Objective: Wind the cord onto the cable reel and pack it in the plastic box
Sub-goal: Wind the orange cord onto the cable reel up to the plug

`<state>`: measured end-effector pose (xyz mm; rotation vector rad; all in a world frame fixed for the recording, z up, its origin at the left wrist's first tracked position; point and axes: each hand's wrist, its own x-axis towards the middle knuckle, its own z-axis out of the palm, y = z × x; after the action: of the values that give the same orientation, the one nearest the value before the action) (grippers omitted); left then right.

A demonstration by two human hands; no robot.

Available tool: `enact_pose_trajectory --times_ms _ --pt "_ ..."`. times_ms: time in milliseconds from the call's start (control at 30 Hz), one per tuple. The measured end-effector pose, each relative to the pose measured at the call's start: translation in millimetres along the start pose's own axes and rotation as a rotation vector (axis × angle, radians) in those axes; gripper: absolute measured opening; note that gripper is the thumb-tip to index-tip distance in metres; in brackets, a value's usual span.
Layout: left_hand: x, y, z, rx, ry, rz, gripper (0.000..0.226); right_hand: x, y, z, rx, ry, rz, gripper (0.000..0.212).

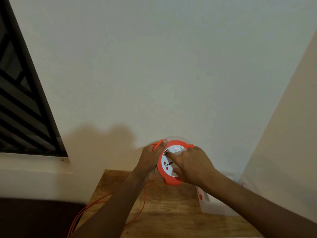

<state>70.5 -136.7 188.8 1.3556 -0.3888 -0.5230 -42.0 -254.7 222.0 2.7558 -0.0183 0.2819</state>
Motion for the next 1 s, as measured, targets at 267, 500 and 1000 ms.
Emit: enact_pose_trajectory --times_ms 267,500,1000 --pt "-7.7 -16.4 12.0 -0.124 0.197 0.076 0.028 10.0 -9.1 13.4 0.866 0.147 0.64 0.055" --pt "-6.5 -24.4 4.6 -0.136 0.194 0.042 0.029 -3.2 -24.0 24.4 1.143 0.091 0.72 0.053" --pt "3.6 -16.1 -8.0 -0.146 -0.033 0.058 0.039 -19.0 -7.1 -0.9 0.113 0.058 -0.17 0.043"
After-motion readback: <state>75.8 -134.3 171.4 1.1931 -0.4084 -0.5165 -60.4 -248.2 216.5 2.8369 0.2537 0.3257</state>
